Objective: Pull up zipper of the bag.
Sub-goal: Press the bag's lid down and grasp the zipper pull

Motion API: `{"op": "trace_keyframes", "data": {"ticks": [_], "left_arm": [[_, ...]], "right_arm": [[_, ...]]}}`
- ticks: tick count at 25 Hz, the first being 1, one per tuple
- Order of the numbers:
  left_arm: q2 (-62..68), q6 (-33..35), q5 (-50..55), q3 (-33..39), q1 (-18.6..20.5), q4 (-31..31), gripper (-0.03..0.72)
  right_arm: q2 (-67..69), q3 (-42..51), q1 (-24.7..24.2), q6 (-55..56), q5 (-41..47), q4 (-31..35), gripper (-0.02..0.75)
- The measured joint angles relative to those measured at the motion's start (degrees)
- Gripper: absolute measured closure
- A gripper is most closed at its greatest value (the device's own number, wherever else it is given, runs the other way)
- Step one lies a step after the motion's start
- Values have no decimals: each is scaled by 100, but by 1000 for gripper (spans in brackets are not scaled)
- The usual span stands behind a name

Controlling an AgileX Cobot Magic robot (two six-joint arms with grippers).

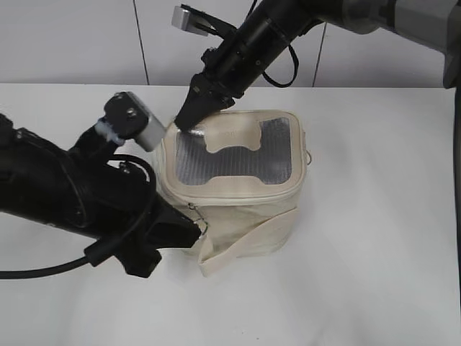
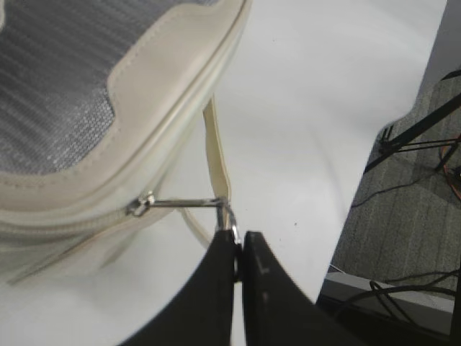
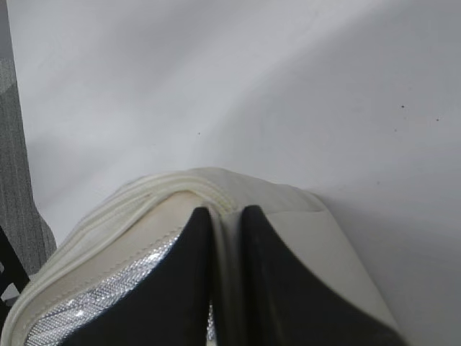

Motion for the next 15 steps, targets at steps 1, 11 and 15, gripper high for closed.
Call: {"op": "trace_keyframes", "data": {"ticks": [1,11,15], "left_arm": [[69,0,-71,-33,-80,-24,694],[928,0,284,-997,-360,-61,694],[929,-18,211,-1031,-545,-20,694]], "right_arm": [[0,0,0,0,0,-6,640],[0,0,-11,26,-5,-29,642],[0,0,-16,32,-5,-33,642]]}}
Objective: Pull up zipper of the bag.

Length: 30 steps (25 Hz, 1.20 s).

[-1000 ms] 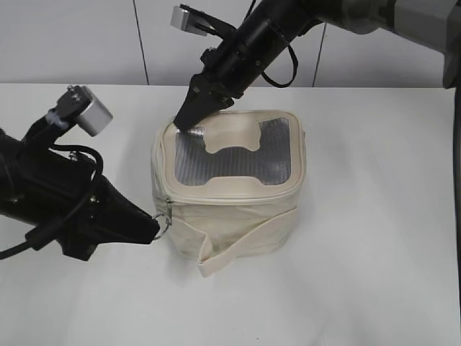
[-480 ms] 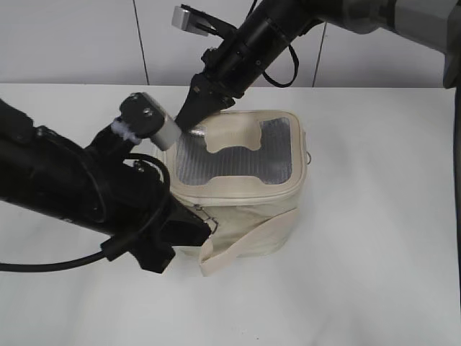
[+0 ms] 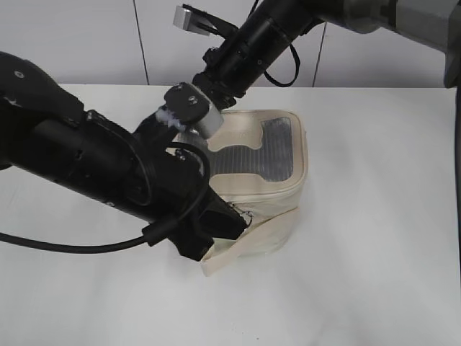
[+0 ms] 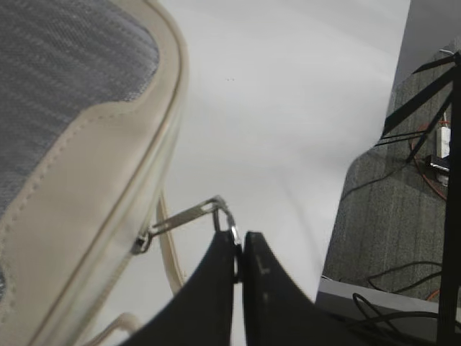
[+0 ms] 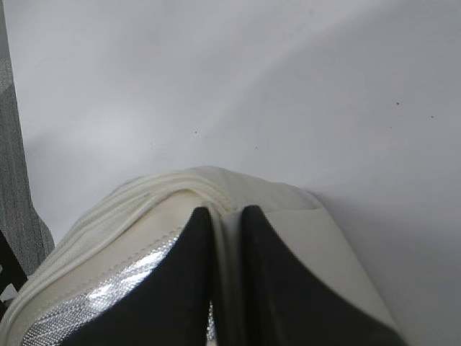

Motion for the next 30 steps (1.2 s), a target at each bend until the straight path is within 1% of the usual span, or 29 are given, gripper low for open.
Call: {"op": "trace_keyframes", "data": {"ticks": [4,5,7,9,11,12,13,15,17,21,24,25,27,30], "left_arm": [[0,-308,-23,0,0,62,684],[0,-450,19,0,9,148,669],[-32,-911,333,0,65,549,591],[-157,-1314,628,0,150,919,482],[-410,-1653,836,0,285,1218,393],[-583,-1780,941,0,367,1342,368],[-768,-1929,935,0,451,1488,353],[-1112,-2128,835,0,646,1652,339],[-1402,-2294,669,0,868,1712,335],[-1472,-2386,459,0,1507,1681,333],[-1326,-2393,404,-120,2022,1572,330],[-1235,-2393,437,-227,2178,1552,330],[-1009,-2387,555,-608,2326,1531,330],[-372,-2375,858,-1513,2349,1471,330]], "right_arm": [[0,0,0,0,0,0,642],[0,0,-2,11,0,-6,642],[0,-5,-7,42,-5,-5,640],[0,-12,-43,104,-5,-5,577],[-38,-12,-116,208,-5,-34,438],[-67,-12,-177,264,-5,-58,372],[-99,-12,-251,326,-5,-95,333],[-173,-12,-394,457,-5,-165,288],[-270,-12,-543,602,-5,-256,273],[-487,37,-875,858,-12,-288,263],[-745,313,-1188,953,-18,-288,263],[-844,469,-1313,961,-17,-288,267],[-1131,917,-1552,968,-25,-288,276],[-1658,1924,-1819,877,-201,-294,286]]}}
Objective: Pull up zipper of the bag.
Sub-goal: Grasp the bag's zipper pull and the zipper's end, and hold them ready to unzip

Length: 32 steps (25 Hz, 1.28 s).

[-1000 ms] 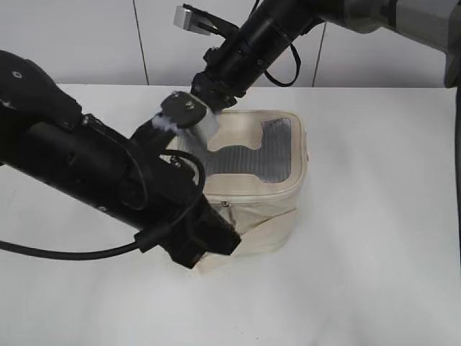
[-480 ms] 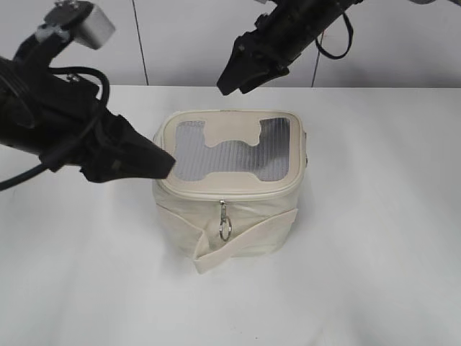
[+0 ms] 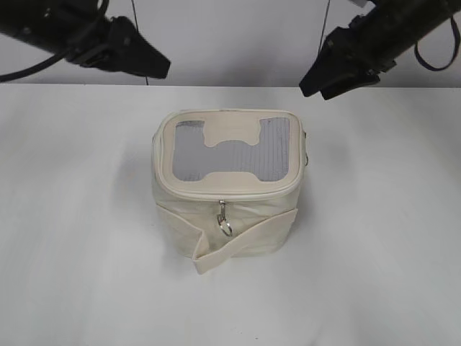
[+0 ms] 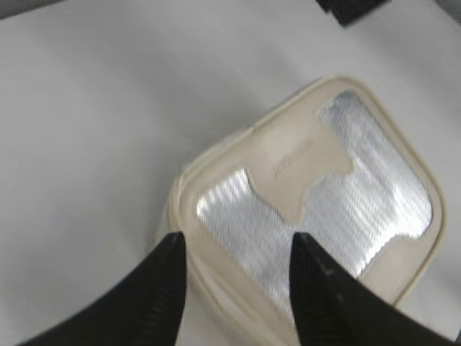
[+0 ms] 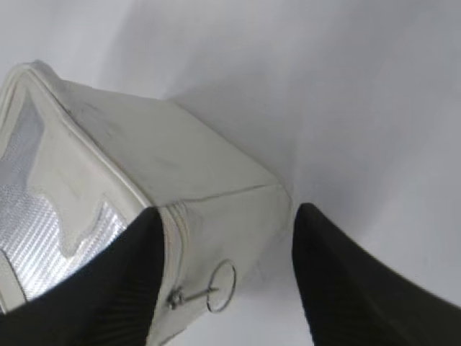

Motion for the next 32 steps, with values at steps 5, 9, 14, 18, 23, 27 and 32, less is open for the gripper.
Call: {"op": "trace_keyframes", "data": {"ticks": [5,9,14,18,23,27,32], "left_arm": [[1317,7,710,-1761,-106,-131,330],[2177,7,969,-2797,-569,36,330],[3062,8,1813,-3864,-930,-15,299],[3384,8,2094,-4345,-991,42,280],[3478,31,2006,-4466,-1187,255,276],[3763,62,2031,-4509,-1246,403,276],[3898,87,2070,-4637,-1310,679,276]], "right_arm": [[-1328,2189,-136,-734,-1374,126,286],[-2193,3756,-147,-1859,-2203,1004,286],[-2439,5058,-147,-3263,-2570,2244,286],[-2444,5642,-153,-3820,-2919,2875,286],[-2444,5811,-155,-3991,-3105,3061,286],[-2451,5816,-155,-4003,-3137,3048,286],[-2451,5816,-155,-3975,-3230,2962,286]]}}
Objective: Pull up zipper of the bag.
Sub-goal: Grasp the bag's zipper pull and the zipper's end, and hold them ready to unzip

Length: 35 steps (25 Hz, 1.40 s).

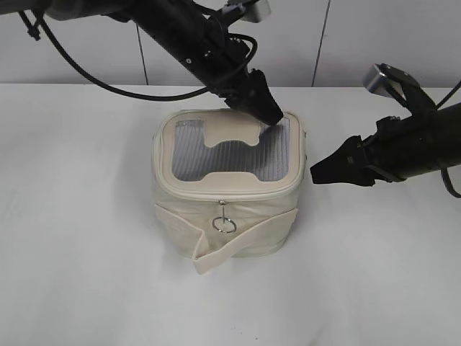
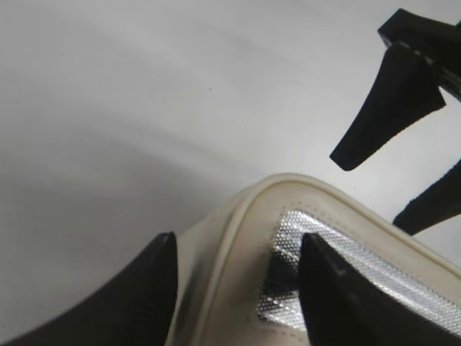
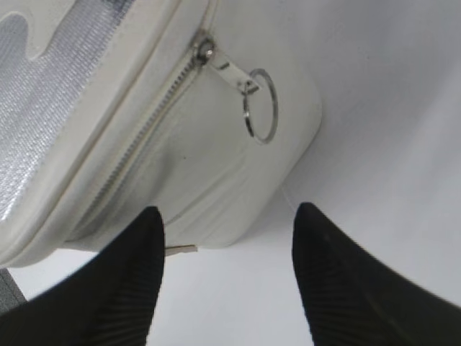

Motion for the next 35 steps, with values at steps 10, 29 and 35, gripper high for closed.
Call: {"op": "trace_keyframes", "data": {"ticks": [10,29,35], "left_arm": [[67,25,-104,-56,-105,267,640],[93,32,9,-228,-111,431,642],[93,32,9,-229,-116,431,645]], "right_arm": [[0,0,0,-3,-265,-2,286],[166,-95,411,-2232,-810,833,299],[608,-285,539,-2256,-944,839,318]]}}
